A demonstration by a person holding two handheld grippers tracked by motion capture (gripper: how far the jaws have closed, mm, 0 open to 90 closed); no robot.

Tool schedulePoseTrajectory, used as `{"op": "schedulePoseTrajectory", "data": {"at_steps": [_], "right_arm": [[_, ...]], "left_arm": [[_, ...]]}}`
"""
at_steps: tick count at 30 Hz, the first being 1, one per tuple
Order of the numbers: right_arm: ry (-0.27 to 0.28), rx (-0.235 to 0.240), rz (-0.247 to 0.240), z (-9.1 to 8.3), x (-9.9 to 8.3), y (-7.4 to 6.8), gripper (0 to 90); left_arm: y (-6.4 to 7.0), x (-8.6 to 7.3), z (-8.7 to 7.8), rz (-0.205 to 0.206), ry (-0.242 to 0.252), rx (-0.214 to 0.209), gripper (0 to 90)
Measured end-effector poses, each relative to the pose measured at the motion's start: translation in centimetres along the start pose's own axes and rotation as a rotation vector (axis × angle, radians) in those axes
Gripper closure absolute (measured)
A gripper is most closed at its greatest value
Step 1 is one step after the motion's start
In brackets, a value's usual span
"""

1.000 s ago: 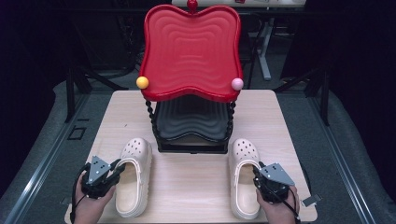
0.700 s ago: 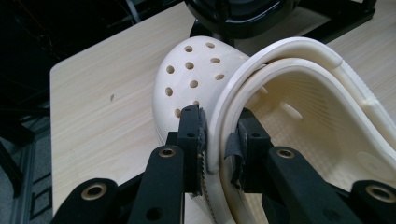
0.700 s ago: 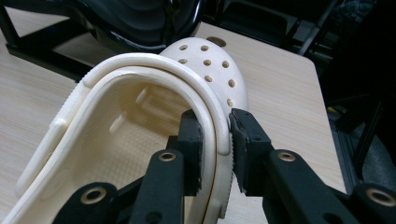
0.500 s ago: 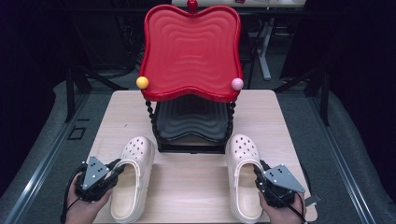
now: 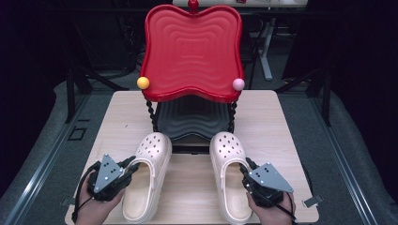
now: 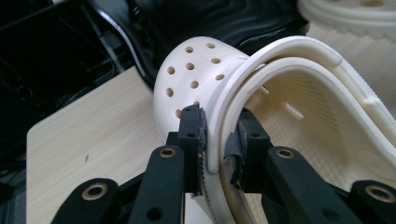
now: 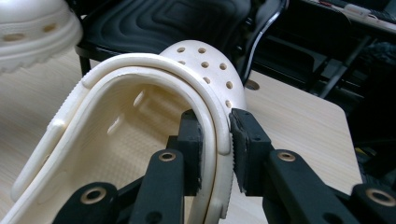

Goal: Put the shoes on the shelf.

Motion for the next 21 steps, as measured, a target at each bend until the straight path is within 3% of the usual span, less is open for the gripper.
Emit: {"op": "schedulePoseTrajectory", "data": {"at_steps": [9, 18, 21], "right_arm": [[0.023, 0.031, -0.022, 2.5, 2.0, -1.0, 74.4], [0.026, 0.008, -0.048, 5.5, 4.2, -1.2, 74.4], [0.027, 0.003, -0.039, 6.4, 4.9, -1.1, 74.4]], "left_arm": [[1.1, 2.3, 2.9, 0.032, 0.023, -0.005, 75.6], [1.3, 4.4, 5.2, 0.041, 0.022, 0.021, 75.7], [1.3, 5.4, 6.1, 0.062, 0.017, 0.033, 75.7]]}}
Point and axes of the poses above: each handheld gripper's, and its own axes: z roughly forward along the jaws, x roughly out of its top, y roughly to its right, the point moved 1 cm from there along z, roughly forward along the jaws, and after that the axes turned 7 degrees about x, right-handed, at the moved point
